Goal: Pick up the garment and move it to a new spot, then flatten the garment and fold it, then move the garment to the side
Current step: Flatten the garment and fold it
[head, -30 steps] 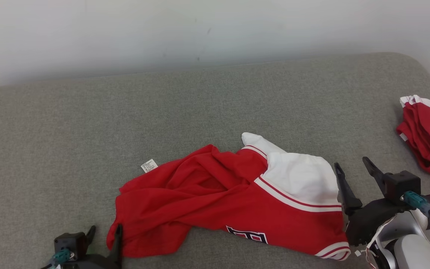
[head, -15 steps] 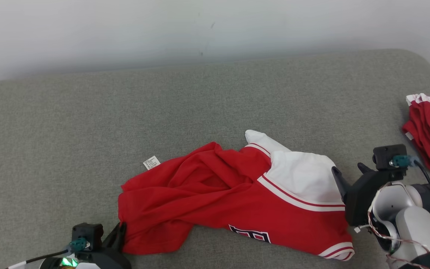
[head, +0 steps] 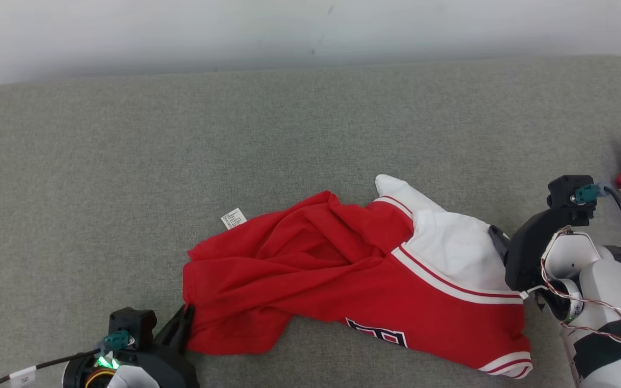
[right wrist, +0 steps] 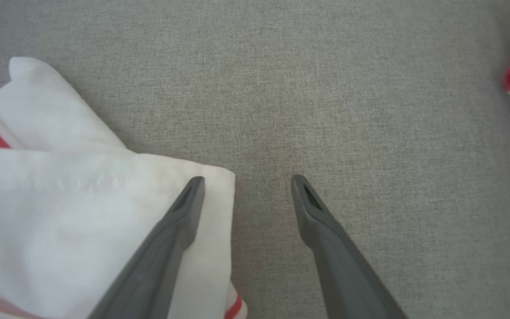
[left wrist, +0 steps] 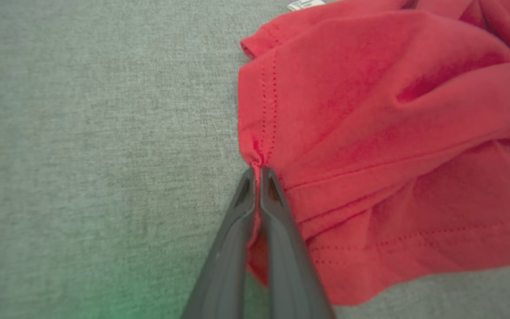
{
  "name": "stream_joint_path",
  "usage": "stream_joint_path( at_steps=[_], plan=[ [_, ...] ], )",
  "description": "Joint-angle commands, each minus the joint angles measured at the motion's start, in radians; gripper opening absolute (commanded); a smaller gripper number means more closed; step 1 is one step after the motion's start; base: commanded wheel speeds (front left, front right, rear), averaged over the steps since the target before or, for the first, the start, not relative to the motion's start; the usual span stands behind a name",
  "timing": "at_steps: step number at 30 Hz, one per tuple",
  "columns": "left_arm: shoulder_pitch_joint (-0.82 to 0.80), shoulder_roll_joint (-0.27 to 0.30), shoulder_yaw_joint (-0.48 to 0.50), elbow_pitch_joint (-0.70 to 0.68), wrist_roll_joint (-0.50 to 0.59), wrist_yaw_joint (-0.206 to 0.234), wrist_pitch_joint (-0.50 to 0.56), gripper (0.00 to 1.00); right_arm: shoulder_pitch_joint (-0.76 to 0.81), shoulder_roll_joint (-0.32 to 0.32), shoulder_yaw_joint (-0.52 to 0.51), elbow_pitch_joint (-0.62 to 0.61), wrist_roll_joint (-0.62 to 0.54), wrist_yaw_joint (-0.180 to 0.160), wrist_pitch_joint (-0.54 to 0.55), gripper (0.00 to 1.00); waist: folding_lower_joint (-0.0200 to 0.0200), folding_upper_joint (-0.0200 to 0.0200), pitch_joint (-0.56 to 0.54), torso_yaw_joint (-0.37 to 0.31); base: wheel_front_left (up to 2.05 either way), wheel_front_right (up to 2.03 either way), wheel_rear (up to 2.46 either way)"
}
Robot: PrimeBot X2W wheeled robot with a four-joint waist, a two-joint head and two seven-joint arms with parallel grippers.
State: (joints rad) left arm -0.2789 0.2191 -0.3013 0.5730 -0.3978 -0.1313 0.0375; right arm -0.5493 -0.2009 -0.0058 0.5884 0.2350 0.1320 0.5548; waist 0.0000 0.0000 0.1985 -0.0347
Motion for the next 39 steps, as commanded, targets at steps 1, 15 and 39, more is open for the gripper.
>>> stream_joint_path(
  at_steps=[1, 15, 39],
  plan=[
    [0.014, -0.006, -0.016, 0.029, 0.001, 0.002, 0.027, 0.00, -0.013, 0.004, -0.002, 0.008, -0.013, -0.002, 0.003, 1.00, 0.0000, 0.0000, 0.011, 0.008, 0.00, 0.00, 0.00],
    [-0.004, 0.001, -0.025, -0.005, -0.005, 0.019, 0.029, 0.00, -0.015, 0.028, 0.050, 0.063, -0.019, -0.001, 0.079, 0.00, 0.0000, 0.0000, 0.047, 0.006, 0.00, 0.00, 0.00],
    [-0.134, 0.025, 0.121, -0.250, -0.289, 0.004, -0.042, 0.00, -0.086, -0.092, 0.089, -0.248, -0.037, -0.001, -0.306, 0.00, 0.0000, 0.0000, -0.101, -0.027, 0.00, 0.00, 0.00]
  ],
)
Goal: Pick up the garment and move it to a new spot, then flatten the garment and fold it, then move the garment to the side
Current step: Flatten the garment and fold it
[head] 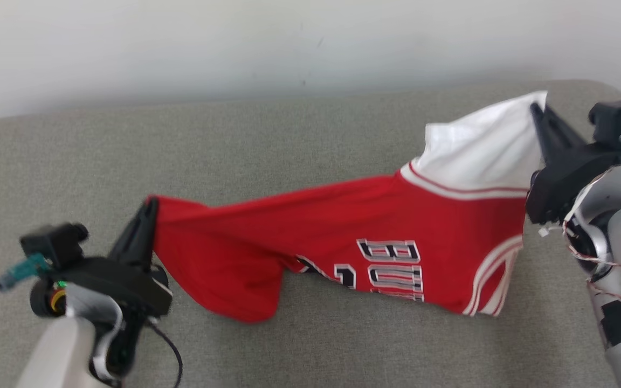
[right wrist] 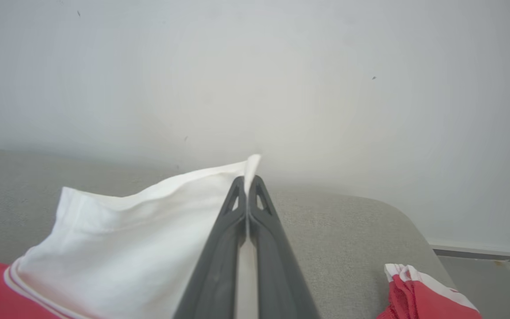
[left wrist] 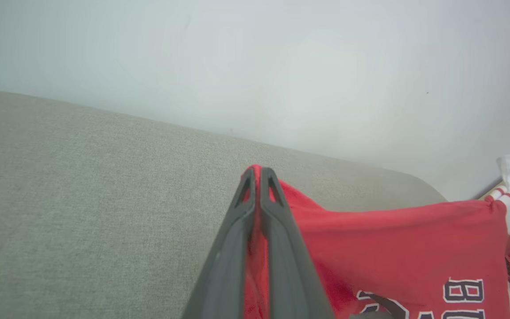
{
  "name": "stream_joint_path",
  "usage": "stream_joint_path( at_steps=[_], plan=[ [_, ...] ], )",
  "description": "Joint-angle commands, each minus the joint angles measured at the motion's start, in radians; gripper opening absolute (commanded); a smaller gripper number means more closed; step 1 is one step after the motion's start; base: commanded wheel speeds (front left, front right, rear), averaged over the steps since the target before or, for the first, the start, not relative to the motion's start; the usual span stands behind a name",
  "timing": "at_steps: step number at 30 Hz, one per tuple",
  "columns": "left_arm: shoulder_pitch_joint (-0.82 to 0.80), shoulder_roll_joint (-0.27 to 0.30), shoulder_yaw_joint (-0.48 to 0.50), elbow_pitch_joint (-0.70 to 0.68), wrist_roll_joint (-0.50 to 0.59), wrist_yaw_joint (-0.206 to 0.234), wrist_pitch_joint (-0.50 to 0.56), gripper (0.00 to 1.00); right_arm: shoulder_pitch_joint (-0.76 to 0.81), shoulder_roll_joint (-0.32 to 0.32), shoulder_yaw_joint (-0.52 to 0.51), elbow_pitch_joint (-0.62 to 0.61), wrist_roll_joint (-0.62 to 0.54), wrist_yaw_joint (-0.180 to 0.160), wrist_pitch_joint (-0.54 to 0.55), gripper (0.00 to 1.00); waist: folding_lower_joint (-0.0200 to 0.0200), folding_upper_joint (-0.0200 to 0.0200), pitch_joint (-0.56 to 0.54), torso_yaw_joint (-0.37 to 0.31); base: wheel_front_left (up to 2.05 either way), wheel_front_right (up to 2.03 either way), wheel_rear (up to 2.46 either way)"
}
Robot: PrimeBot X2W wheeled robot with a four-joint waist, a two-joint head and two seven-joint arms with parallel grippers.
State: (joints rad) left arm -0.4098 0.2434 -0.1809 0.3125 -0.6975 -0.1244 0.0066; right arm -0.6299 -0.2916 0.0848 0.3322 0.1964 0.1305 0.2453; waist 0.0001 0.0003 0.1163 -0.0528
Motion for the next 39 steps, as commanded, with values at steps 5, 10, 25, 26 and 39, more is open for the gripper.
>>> stream_joint_path(
  at_steps=[5, 10, 25, 26, 39],
  plan=[
    [-0.081, 0.032, 0.023, -0.093, -0.110, -0.008, 0.089, 0.00, -0.039, -0.058, 0.018, -0.098, -0.002, 0.000, -0.063, 0.00, -0.0001, -0.0003, -0.055, -0.025, 0.00, 0.00, 0.00],
    [-0.179, 0.047, 0.043, -0.156, -0.187, -0.002, 0.170, 0.00, -0.089, -0.127, 0.042, -0.185, -0.002, 0.000, -0.105, 0.00, -0.0001, -0.0003, -0.076, -0.044, 0.00, 0.00, 0.00],
    [-0.494, 0.036, 0.064, -0.165, -0.218, 0.053, 0.246, 0.00, -0.370, -0.197, 0.062, -0.220, 0.039, 0.000, -0.130, 0.00, -0.0001, -0.0003, -0.060, -0.100, 0.00, 0.00, 0.00],
    [-0.506, 0.035, 0.066, -0.160, -0.218, 0.055, 0.243, 0.00, -0.382, -0.192, 0.053, -0.218, 0.041, 0.000, -0.140, 0.00, -0.0001, -0.0003, -0.058, -0.102, 0.00, 0.00, 0.00],
    [-0.605, 0.031, 0.073, -0.105, -0.195, 0.112, 0.241, 0.00, -0.450, -0.164, 0.028, -0.140, 0.132, 0.000, -0.125, 0.00, -0.0001, -0.0003, 0.077, -0.110, 0.00, 0.00, 0.00]
  ],
)
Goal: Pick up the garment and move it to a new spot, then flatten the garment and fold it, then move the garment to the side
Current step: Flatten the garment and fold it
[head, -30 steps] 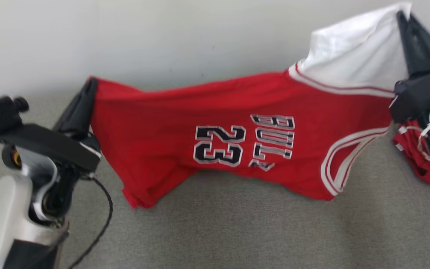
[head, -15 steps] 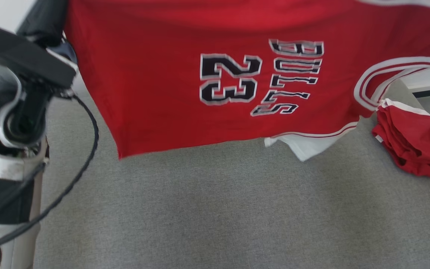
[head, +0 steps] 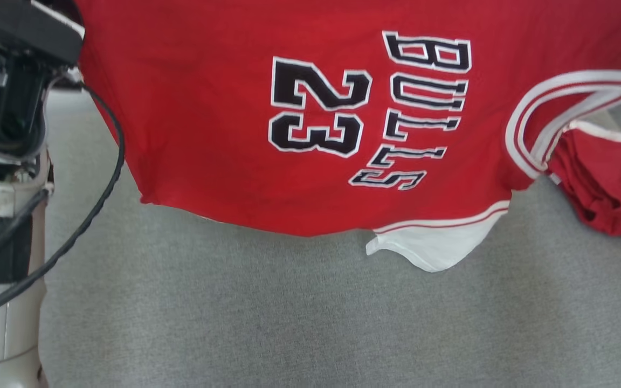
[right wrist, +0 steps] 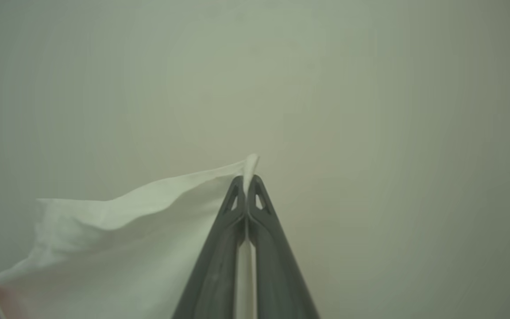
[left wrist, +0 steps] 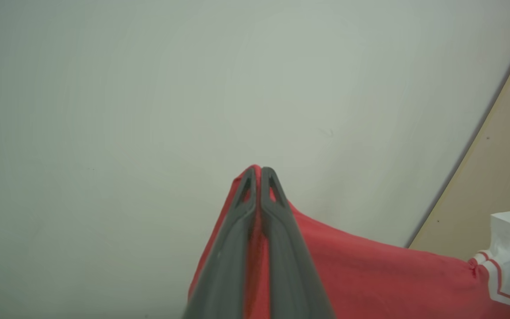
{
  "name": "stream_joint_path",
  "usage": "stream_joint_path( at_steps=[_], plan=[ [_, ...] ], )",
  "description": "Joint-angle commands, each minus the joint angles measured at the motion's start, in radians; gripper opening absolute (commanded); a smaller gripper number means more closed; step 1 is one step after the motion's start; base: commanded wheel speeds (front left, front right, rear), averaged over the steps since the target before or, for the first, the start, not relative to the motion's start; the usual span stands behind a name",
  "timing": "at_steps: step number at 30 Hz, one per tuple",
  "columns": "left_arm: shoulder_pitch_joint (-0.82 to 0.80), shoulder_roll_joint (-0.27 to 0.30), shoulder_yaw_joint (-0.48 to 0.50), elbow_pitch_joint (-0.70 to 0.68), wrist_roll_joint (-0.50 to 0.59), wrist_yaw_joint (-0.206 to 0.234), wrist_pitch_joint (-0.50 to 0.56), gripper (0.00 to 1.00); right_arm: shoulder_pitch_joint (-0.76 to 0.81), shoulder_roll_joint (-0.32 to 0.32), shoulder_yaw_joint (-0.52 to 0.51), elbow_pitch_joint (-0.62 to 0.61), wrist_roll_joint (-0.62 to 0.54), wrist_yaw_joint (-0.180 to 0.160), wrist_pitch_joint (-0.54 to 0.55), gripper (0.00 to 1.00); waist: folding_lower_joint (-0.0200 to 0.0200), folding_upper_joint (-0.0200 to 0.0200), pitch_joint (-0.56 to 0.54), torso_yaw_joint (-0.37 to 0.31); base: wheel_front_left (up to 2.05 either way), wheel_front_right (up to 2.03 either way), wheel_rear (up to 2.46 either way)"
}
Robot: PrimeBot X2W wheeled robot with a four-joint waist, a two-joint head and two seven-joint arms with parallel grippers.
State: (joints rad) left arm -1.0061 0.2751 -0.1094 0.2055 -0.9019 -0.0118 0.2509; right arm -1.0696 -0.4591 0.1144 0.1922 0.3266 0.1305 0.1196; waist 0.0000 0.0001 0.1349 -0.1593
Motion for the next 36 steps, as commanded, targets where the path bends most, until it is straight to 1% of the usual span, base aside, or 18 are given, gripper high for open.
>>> stream_joint_path(
  at_steps=[1, 5, 7, 9, 10, 12, 16, 19, 22, 25, 26, 28, 31, 36],
  plan=[
    [-0.023, 0.000, -0.002, 0.003, 0.021, 0.007, -0.006, 0.00, -0.024, 0.007, 0.005, 0.004, 0.015, 0.000, 0.009, 0.00, 0.0000, -0.0001, 0.086, -0.005, 0.00, 0.00, 0.00],
    [-0.112, 0.002, -0.008, 0.014, 0.059, 0.029, -0.034, 0.00, -0.109, 0.028, 0.031, 0.025, 0.056, 0.000, 0.028, 0.00, 0.0000, -0.0001, 0.212, -0.013, 0.00, 0.00, 0.00],
    [-0.166, 0.002, -0.006, 0.023, 0.083, 0.039, -0.058, 0.00, -0.167, 0.035, 0.047, 0.034, 0.053, 0.000, 0.032, 0.00, 0.0000, -0.0001, 0.280, -0.018, 0.00, 0.00, 0.00],
    [-0.225, 0.005, -0.006, 0.030, 0.108, 0.045, -0.091, 0.00, -0.229, 0.058, 0.041, 0.055, 0.052, 0.000, 0.017, 0.00, 0.0000, -0.0001, 0.345, -0.023, 0.00, 0.00, 0.00],
    [-0.250, 0.005, -0.004, 0.038, 0.121, 0.047, -0.112, 0.00, -0.259, 0.063, 0.040, 0.067, 0.033, 0.000, 0.004, 0.00, 0.0000, -0.0001, 0.372, -0.024, 0.00, 0.00, 0.00],
    [-0.309, 0.011, -0.006, 0.049, 0.158, 0.046, -0.164, 0.00, -0.328, 0.084, 0.006, 0.089, -0.003, 0.000, -0.037, 0.00, 0.0000, -0.0001, 0.422, -0.026, 0.00, 0.00, 0.00],
    [-0.399, 0.013, 0.006, 0.080, 0.218, 0.036, -0.300, 0.00, -0.437, 0.131, -0.077, 0.136, -0.129, 0.000, -0.173, 0.00, 0.0000, -0.0001, 0.472, -0.029, 0.00, 0.00, 0.00],
    [-0.458, 0.006, 0.021, 0.095, 0.249, 0.030, -0.413, 0.00, -0.497, 0.177, -0.154, 0.134, -0.233, 0.000, -0.279, 0.00, 0.0000, -0.0001, 0.495, -0.033, 0.00, 0.00, 0.00],
    [-0.503, 0.004, 0.035, 0.094, 0.273, 0.011, -0.482, 0.00, -0.529, 0.215, -0.196, 0.102, -0.320, 0.000, -0.347, 0.00, 0.0000, -0.0001, 0.515, -0.041, 0.00, 0.00, 0.00],
    [-0.530, 0.005, 0.050, 0.091, 0.287, -0.013, -0.506, 0.00, -0.531, 0.229, -0.188, 0.081, -0.378, 0.000, -0.370, 0.00, 0.0000, -0.0001, 0.544, -0.053, 0.00, 0.00, 0.00],
    [-0.516, 0.011, 0.060, 0.090, 0.306, -0.029, -0.513, 0.00, -0.516, 0.237, -0.191, 0.063, -0.395, 0.000, -0.378, 0.00, 0.0000, -0.0001, 0.568, -0.061, 0.00, 0.00, 0.00],
    [-0.485, 0.018, 0.080, 0.091, 0.322, -0.038, -0.515, 0.00, -0.484, 0.248, -0.192, 0.041, -0.415, 0.000, -0.382, 0.00, 0.0000, -0.0001, 0.589, -0.071, 0.00, 0.00, 0.00],
    [-0.434, 0.018, 0.109, 0.075, 0.347, -0.053, -0.515, 0.00, -0.431, 0.262, -0.175, -0.002, -0.416, 0.000, -0.384, 0.00, 0.0000, -0.0001, 0.623, -0.084, 0.00, 0.00, 0.00],
    [-0.331, 0.023, 0.135, 0.063, 0.360, -0.087, -0.516, 0.00, -0.311, 0.250, -0.111, -0.051, -0.387, 0.000, -0.383, 0.00, 0.0000, -0.0001, 0.636, -0.087, 0.00, 0.00, 0.00]
  ],
)
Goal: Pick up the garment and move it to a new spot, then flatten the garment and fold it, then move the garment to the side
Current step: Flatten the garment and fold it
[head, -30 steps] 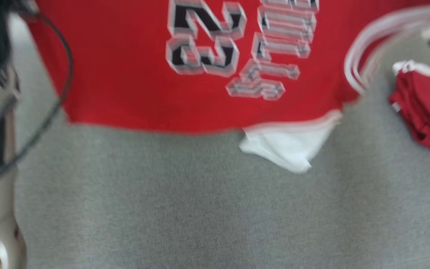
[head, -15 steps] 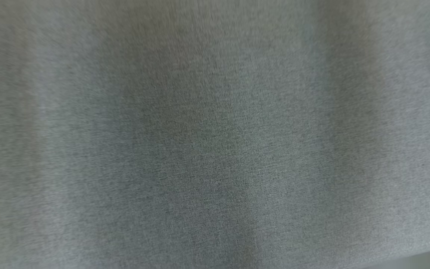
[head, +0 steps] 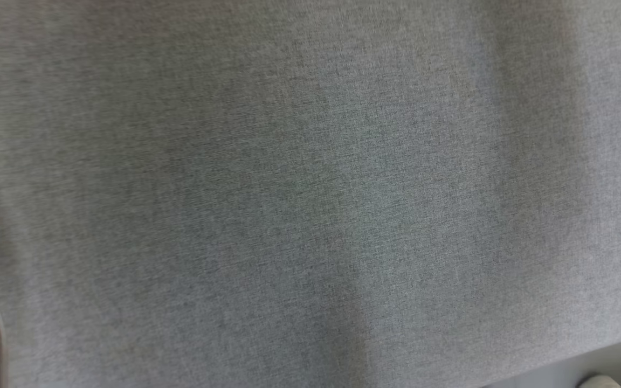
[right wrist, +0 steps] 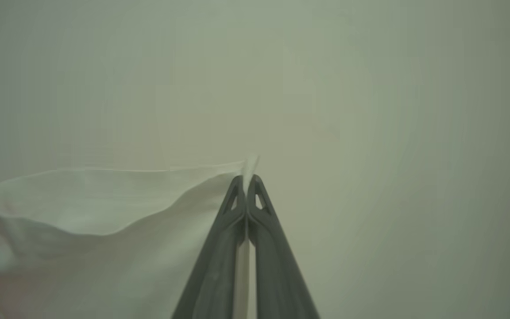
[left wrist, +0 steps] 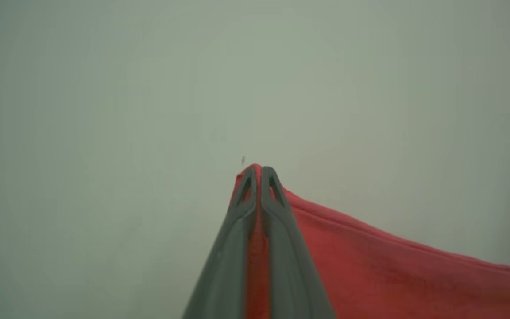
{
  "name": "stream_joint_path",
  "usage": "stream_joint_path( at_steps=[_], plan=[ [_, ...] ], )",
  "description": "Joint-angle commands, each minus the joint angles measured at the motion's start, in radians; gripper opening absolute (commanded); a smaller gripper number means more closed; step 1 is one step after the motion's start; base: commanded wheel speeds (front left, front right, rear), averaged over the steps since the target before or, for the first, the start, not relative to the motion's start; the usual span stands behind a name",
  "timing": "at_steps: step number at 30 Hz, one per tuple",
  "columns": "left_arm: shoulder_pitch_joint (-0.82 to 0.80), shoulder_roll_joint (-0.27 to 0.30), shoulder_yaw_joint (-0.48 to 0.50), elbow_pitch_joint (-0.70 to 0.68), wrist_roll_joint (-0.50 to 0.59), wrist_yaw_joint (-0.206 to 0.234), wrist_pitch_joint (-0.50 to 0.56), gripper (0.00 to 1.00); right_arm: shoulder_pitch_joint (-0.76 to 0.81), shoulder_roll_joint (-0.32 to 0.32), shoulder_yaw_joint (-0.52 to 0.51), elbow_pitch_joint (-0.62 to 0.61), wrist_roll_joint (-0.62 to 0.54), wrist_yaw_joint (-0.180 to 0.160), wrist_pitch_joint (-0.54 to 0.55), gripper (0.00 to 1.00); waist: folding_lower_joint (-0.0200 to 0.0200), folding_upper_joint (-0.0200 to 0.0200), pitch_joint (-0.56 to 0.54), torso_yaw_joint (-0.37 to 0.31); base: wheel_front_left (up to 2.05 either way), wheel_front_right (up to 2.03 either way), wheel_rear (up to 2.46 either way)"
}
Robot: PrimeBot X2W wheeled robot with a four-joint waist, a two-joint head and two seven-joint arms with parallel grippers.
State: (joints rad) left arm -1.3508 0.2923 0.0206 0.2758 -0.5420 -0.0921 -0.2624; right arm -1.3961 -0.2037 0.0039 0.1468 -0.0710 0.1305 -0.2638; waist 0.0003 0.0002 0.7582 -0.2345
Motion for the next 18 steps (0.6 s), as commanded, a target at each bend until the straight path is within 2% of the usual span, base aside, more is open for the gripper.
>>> stream_joint_path(
  at_steps=[1, 5, 10, 18],
  plan=[
    [0.039, 0.010, 0.000, -0.006, 0.001, -0.012, -0.002, 0.00, 0.041, -0.015, 0.018, -0.008, 0.023, 0.000, 0.000, 0.00, -0.0003, -0.0002, 0.010, -0.011, 0.00, 0.00, 0.00],
    [0.111, 0.025, -0.021, -0.010, -0.022, -0.027, 0.002, 0.00, 0.131, -0.052, 0.086, -0.013, 0.065, 0.000, 0.000, 0.00, -0.0003, -0.0002, -0.003, -0.004, 0.00, 0.00, 0.00],
    [0.236, 0.051, -0.056, -0.041, -0.093, -0.037, 0.048, 0.00, 0.238, -0.137, 0.163, -0.027, 0.156, 0.000, 0.021, 0.00, -0.0003, -0.0002, -0.043, 0.020, 0.00, 0.00, 0.00],
    [0.466, 0.045, -0.121, -0.099, -0.276, -0.038, 0.228, 0.00, 0.428, -0.271, 0.224, -0.109, 0.366, 0.000, 0.219, 0.00, -0.0003, -0.0002, -0.142, 0.078, 0.00, 0.00, 0.00]
  ],
)
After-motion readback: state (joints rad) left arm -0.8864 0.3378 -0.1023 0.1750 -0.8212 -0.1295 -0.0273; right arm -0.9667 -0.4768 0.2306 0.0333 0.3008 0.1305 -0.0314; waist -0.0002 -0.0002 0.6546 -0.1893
